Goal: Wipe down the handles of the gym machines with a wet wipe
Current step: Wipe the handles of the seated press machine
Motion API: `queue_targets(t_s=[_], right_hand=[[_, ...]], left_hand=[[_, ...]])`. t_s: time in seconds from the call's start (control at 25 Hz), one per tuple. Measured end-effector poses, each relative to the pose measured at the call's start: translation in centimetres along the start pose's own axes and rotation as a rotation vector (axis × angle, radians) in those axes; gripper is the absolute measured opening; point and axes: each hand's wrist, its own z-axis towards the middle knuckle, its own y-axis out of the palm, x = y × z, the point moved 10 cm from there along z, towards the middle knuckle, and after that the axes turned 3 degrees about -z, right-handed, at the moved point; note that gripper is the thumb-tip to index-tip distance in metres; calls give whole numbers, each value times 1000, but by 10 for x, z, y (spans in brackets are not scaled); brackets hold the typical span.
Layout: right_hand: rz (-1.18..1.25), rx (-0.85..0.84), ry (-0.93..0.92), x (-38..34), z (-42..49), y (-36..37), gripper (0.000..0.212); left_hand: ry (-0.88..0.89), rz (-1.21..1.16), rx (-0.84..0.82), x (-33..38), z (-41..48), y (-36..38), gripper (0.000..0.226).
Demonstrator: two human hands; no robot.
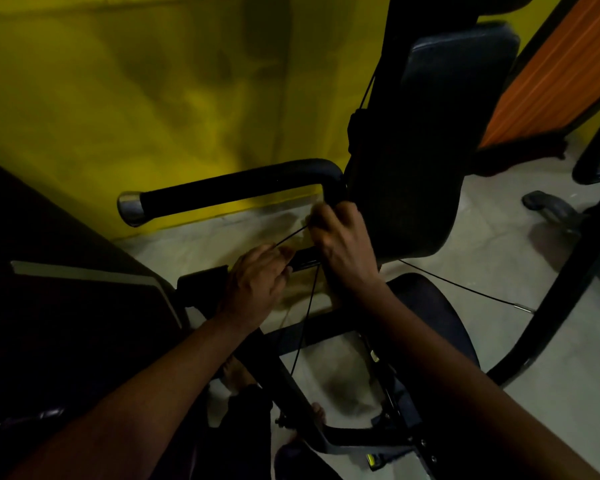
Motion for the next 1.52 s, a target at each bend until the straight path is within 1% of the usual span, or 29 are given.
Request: queue_targets(t_s=[0.08,0.16,0.2,0.24,0.28,0.32,0.4,0.44,0.48,0.52,0.56,0.68,0.76,0.8,0.84,0.88,0.92,0.96,1.0,1.04,1.12,1.2,1.24,1.28,1.4,1.44,1.52], right_hand=[[27,-74,-57,-8,-7,6,18],[103,-37,-56,-3,-13,1,20],[161,-9,-2,2,-18,-2,21],[238,9,102,7,-28,-3,23],[337,19,253,12,-40,-2,24],[459,43,446,20,-53,-1,25],[739,184,854,42,-65,3,21],[853,269,1003,52,-61,6,22],[915,325,1086,58,-53,6,24],[933,354,1105,62,-44,4,26],[943,348,1088,62,-38,4,28],[927,201,1083,55,-51,21,26],[1045,119,1082,61,-49,33,21],[1191,75,1073,68,-40,40,19],[1360,2,1067,75,-28,48,19],[1515,-116,1050,83,-16,55,19],[1598,-281,989,87,-3,58,21],[1623,-437,912,87,5,59,23],[1631,-550,835,86,10,61,24],[1636,-603,787,84,12,65,22],[1639,-637,776,85,13,70,20],[1589,-718,728,81,12,74,21],[1573,-716,718,81,12,71,22],[1575,-670,746,83,12,67,21],[1657,-475,916,82,6,60,24],[1656,-370,973,82,1,55,24],[1570,-61,1054,86,-8,37,20]], left_hand=[[12,5,-11,-1,-3,-1,40],[36,28,-17,1,-4,-3,40],[32,16,-14,0,-3,-4,41],[21,-4,-9,-1,-3,-5,42],[10,-23,-6,-1,-5,-6,43],[7,-30,0,0,-8,-6,43],[14,-24,22,3,-7,-7,43],[11,-22,28,2,-4,-7,43],[8,-21,25,1,-2,-6,43],[8,-20,20,2,-1,-4,42],[9,-17,21,3,-1,-4,42],[-20,-35,19,0,-4,-5,43],[-24,-38,27,-1,-4,-8,43],[-15,-36,34,1,-2,-9,43],[-9,-38,37,3,-1,-9,42],[-6,-43,38,5,-1,-9,42],[-10,-51,36,6,-1,-9,42],[-15,-58,39,6,-1,-10,42],[-20,-61,43,5,-2,-11,42],[-21,-57,45,6,-3,-11,42],[-17,-45,38,7,-3,-10,42],[-27,-55,24,5,0,-9,43],[-32,-54,16,4,0,-8,43],[-30,-49,17,5,-1,-9,43],[-21,-30,26,4,-1,-11,42],[-17,-20,22,4,-1,-9,42],[-4,4,19,5,-3,-9,42]])
